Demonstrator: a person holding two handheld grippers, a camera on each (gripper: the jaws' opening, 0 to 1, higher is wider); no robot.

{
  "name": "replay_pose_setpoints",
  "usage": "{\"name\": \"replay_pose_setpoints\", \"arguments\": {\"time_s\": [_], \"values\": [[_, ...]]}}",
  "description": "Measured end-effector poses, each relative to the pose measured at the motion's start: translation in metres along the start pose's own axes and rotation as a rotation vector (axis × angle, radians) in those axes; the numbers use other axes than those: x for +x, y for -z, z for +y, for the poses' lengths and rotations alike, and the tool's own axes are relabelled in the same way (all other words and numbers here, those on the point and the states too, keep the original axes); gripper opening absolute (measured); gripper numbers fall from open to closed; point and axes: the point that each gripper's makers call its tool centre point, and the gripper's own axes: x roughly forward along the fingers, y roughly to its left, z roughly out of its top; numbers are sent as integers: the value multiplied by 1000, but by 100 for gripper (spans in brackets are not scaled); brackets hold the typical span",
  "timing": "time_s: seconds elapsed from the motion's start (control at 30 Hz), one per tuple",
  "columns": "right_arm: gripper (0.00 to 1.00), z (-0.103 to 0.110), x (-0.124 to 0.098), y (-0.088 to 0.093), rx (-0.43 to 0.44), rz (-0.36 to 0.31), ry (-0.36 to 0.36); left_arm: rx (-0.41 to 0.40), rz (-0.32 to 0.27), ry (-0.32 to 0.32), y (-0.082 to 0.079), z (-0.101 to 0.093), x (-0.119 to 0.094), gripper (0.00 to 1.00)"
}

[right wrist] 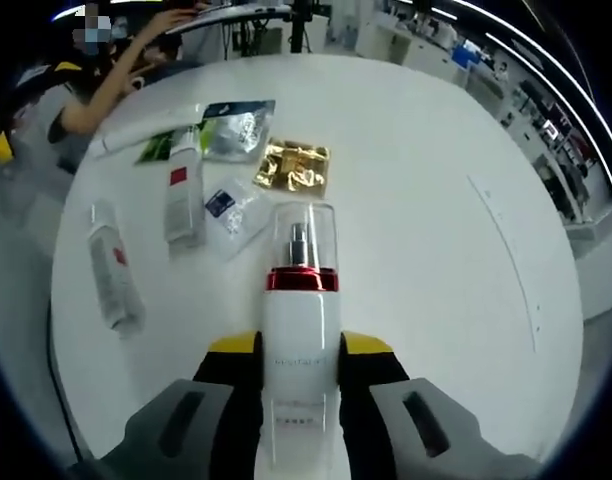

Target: Arrange the skincare products in the storage area until every visible bottle or jar stands upright without overlapping.

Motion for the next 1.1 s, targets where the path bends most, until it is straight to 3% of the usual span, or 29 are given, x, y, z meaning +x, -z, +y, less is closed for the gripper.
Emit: {"name": "replay_pose_setpoints", "arguments": {"time_s": [0.87, 1.1], "values": [[27, 14, -31, 1, 71, -100, 76, 3, -3, 12, 0, -3, 0, 76], [27, 18, -42, 5, 151, -147, 100, 11, 1, 15, 1, -3, 0, 76]]}}
